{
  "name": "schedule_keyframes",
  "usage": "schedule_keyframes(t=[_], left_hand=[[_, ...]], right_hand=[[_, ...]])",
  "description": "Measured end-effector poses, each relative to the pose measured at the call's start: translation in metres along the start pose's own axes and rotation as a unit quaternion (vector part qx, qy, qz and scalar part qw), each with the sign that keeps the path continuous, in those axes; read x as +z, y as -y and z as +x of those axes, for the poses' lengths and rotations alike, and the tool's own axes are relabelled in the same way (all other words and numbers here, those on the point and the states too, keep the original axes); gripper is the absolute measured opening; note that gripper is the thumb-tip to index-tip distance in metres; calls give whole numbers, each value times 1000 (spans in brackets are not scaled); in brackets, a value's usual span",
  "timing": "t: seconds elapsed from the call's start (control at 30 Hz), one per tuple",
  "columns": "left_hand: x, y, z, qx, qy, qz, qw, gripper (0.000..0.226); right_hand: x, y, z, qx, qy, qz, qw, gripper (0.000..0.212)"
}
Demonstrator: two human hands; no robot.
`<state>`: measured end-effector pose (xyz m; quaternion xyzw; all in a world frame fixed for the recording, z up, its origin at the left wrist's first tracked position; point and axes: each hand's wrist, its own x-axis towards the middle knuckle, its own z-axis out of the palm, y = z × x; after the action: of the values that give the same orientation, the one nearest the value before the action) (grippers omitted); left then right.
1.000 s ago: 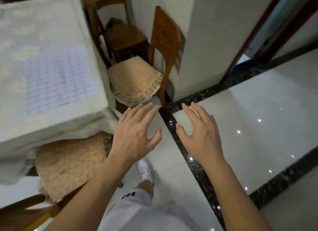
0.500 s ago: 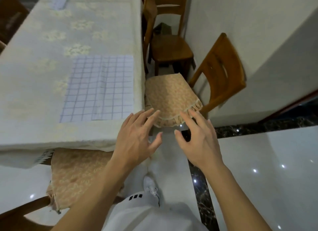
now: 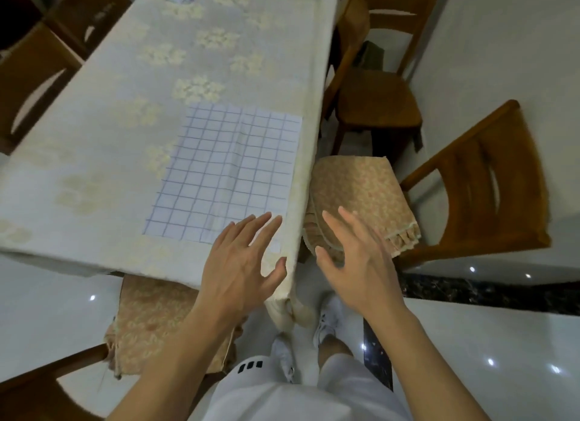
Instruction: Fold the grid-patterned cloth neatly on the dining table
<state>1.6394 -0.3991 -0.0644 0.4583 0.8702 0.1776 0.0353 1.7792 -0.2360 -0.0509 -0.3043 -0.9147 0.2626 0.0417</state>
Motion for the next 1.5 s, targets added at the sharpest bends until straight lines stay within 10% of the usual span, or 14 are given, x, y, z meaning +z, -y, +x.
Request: schedule_keyframes(t=[0.77,1.5], left_hand=[[46,53,67,-162,66,63,983,56],[86,292,38,189,166,90,964,68]], right_hand=[[41,-8,192,-235,264,-76,932,65],[213,37,148,-266,217,-215,914,74]])
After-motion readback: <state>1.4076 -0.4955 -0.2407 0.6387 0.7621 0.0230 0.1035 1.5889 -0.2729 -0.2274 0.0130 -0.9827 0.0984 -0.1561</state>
